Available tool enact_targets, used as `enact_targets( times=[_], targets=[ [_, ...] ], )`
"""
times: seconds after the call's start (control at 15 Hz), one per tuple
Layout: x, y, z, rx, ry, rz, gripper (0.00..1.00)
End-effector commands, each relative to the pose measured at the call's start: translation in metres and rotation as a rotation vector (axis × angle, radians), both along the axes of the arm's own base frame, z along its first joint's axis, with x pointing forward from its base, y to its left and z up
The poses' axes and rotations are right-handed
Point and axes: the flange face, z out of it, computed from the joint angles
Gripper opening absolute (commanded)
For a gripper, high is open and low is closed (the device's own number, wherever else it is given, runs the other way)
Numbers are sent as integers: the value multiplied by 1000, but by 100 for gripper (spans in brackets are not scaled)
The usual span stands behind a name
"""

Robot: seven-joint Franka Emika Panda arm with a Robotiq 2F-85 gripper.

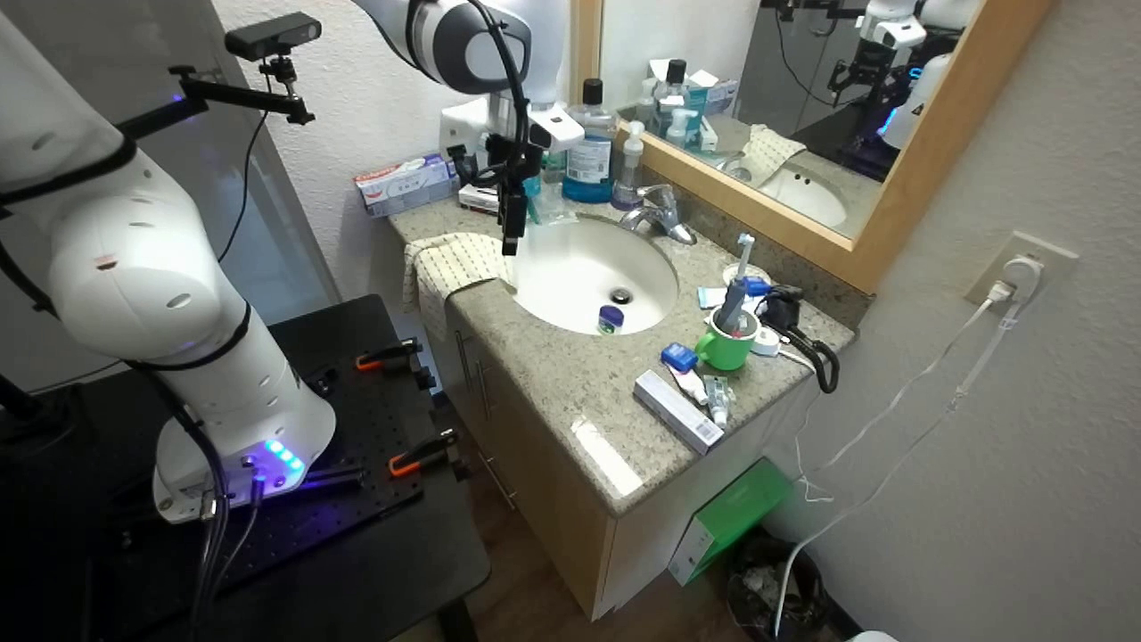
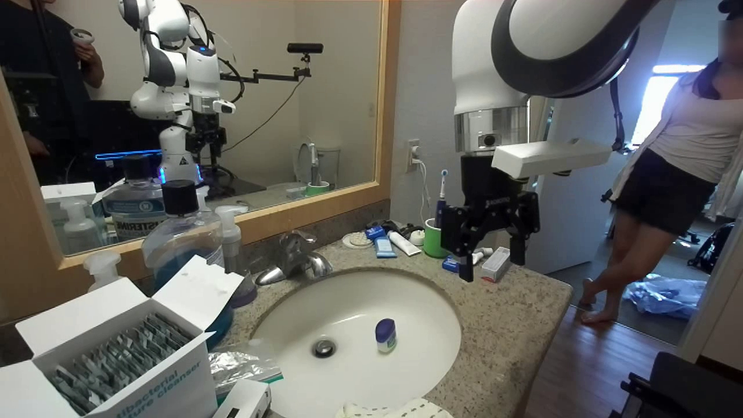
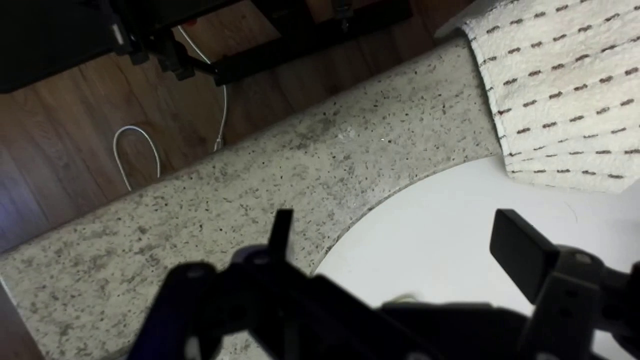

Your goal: Put the Vaseline inside the sink

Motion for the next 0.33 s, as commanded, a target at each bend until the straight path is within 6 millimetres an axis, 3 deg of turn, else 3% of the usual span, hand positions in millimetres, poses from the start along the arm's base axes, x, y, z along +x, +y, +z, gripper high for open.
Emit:
enact_targets(
  times=[0.0, 0.27],
  targets=[
    [0, -1, 1, 0, -1, -3, 100],
    [0, 0, -1, -2, 4, -1, 100]
  ],
)
